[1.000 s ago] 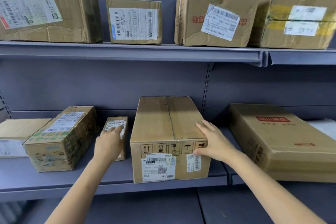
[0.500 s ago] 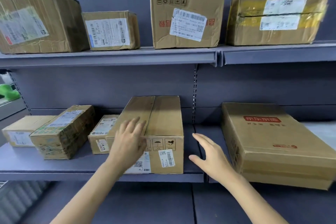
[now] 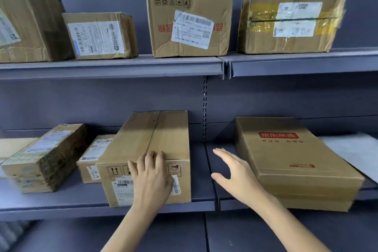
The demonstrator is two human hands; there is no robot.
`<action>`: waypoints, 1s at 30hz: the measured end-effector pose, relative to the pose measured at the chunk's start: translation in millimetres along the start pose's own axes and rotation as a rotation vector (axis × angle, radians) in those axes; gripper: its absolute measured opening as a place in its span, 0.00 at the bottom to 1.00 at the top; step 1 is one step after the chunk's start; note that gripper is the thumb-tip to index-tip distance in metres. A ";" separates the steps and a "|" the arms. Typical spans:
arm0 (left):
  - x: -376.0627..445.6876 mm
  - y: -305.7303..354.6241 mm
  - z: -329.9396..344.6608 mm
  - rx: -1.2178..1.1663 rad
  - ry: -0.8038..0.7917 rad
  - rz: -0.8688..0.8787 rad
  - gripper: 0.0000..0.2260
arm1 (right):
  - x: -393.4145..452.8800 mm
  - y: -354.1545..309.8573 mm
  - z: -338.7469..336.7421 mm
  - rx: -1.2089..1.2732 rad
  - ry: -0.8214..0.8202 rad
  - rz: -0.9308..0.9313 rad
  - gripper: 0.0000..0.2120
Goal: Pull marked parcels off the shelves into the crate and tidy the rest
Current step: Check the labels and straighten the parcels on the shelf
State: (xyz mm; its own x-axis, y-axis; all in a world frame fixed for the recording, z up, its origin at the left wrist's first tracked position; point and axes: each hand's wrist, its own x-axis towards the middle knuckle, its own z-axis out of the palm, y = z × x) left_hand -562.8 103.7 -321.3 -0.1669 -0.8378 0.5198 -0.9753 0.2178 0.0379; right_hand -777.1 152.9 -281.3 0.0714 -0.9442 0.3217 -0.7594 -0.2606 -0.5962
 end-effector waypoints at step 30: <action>-22.9 258.9 48.6 -1.053 -0.483 -0.425 0.20 | -98.8 256.1 -155.7 0.357 0.042 0.626 0.33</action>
State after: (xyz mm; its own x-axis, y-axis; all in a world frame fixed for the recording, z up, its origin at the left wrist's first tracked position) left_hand -818.5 155.0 -364.9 -0.1197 -0.9909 -0.0615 -0.4101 -0.0071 0.9120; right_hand -1079.3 210.8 -351.3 -0.3378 -0.9314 -0.1355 -0.3914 0.2700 -0.8797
